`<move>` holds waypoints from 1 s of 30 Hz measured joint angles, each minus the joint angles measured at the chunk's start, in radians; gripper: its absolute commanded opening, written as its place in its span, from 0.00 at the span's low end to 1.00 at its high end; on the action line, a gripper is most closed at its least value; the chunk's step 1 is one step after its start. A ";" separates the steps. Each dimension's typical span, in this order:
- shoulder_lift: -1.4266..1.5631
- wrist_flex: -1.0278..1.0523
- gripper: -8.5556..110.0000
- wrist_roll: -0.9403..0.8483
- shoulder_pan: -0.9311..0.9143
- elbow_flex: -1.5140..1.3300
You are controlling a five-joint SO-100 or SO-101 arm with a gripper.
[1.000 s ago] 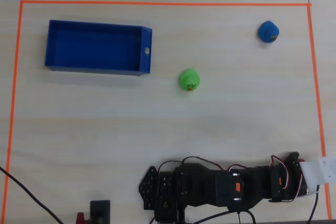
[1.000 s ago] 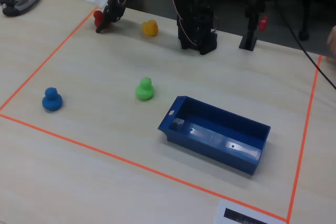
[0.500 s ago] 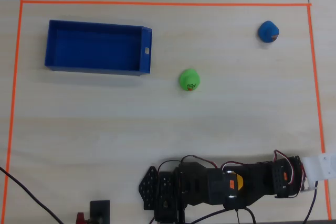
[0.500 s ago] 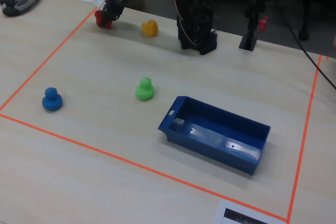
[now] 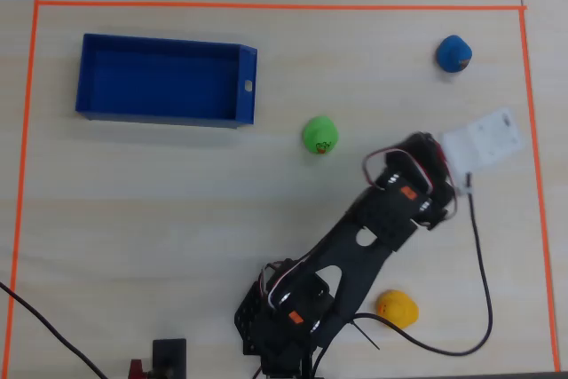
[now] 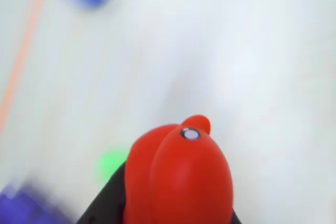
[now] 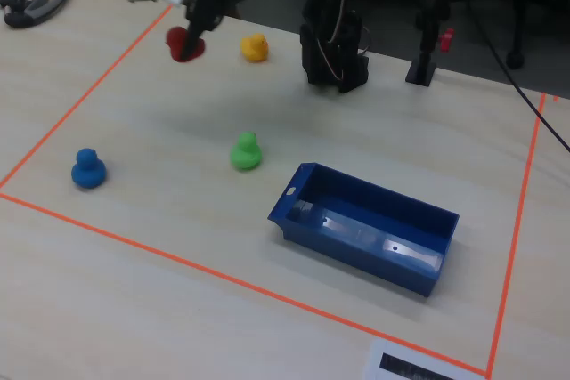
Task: Grasp red duck and put it into box.
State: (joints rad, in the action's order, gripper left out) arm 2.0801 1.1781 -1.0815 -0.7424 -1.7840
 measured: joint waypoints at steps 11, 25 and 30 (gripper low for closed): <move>-0.025 0.026 0.07 0.357 0.581 0.025; -0.290 -0.198 0.07 0.563 1.037 0.087; -0.400 -0.258 0.15 0.572 1.149 0.126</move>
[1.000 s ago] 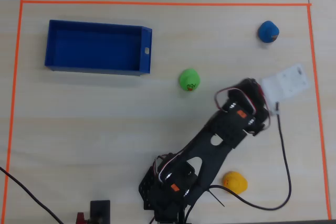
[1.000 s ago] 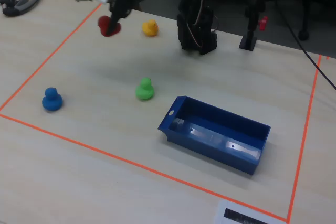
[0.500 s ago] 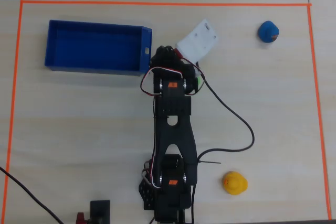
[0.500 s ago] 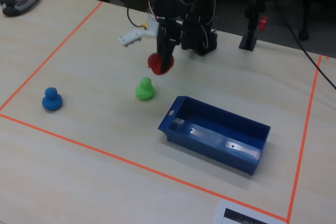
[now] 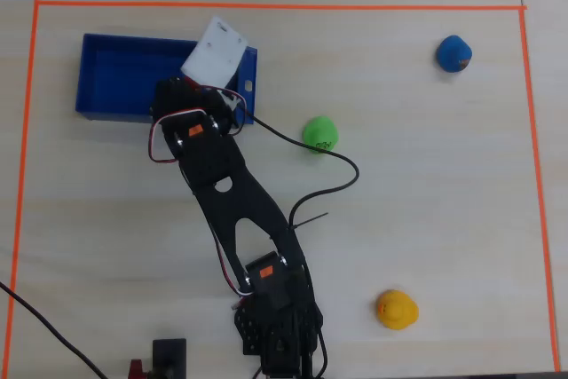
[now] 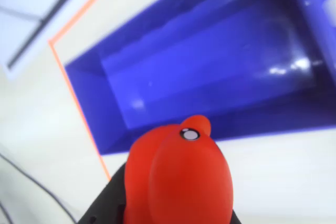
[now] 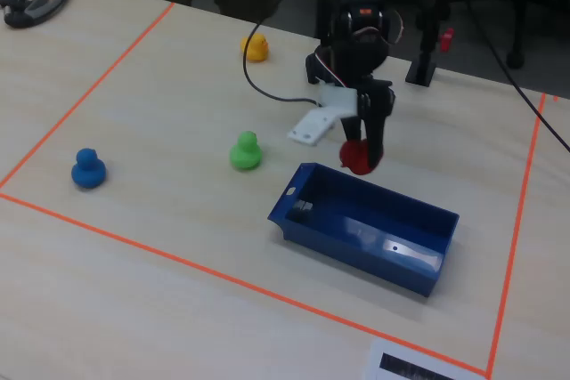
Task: Grasp red duck and put it into box.
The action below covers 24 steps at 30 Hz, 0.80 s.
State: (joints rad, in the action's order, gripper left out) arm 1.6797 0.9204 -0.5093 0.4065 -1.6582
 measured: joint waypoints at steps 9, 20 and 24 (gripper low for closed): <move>-0.187 -0.035 0.31 0.006 0.012 0.120; -0.219 0.044 0.17 -0.041 -0.060 0.230; -0.051 0.055 0.07 -0.087 -0.123 0.118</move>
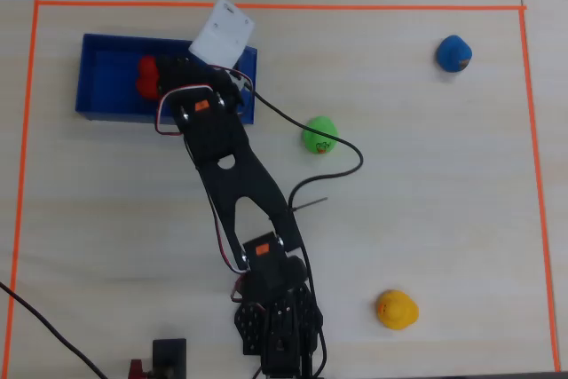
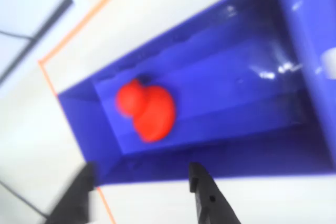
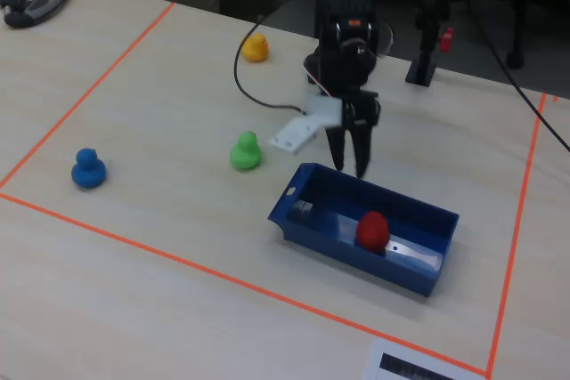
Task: Grasp red duck and put it into box.
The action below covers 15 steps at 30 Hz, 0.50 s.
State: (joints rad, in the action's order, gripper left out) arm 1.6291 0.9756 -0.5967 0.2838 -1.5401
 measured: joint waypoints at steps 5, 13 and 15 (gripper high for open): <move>0.364 0.037 0.07 -0.112 -0.115 -0.272; 1.009 0.051 0.07 -0.342 -0.270 -0.868; 1.167 0.057 0.07 -0.380 -0.282 -1.015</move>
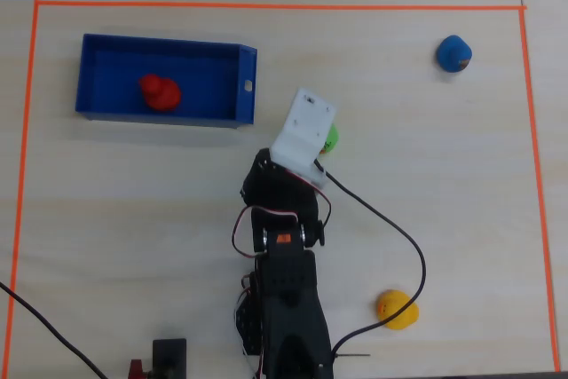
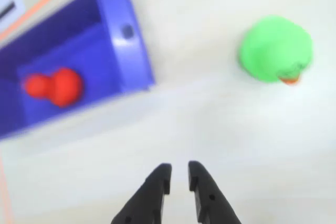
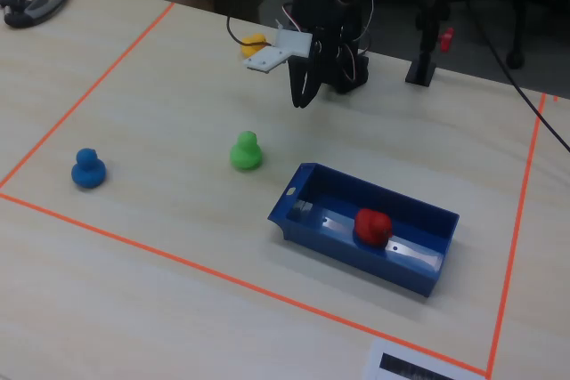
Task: Grasp red duck and put it into box.
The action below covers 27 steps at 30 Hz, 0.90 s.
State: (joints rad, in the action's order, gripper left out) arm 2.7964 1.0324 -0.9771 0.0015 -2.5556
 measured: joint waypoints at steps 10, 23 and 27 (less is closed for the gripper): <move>0.502 0.075 0.07 -0.114 -0.086 -0.476; 0.523 0.250 0.14 -0.213 -0.091 -0.561; 0.523 0.250 0.14 -0.213 -0.095 -0.560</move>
State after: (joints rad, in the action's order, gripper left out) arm 3.3195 1.2824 -1.1904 -0.0936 -3.1155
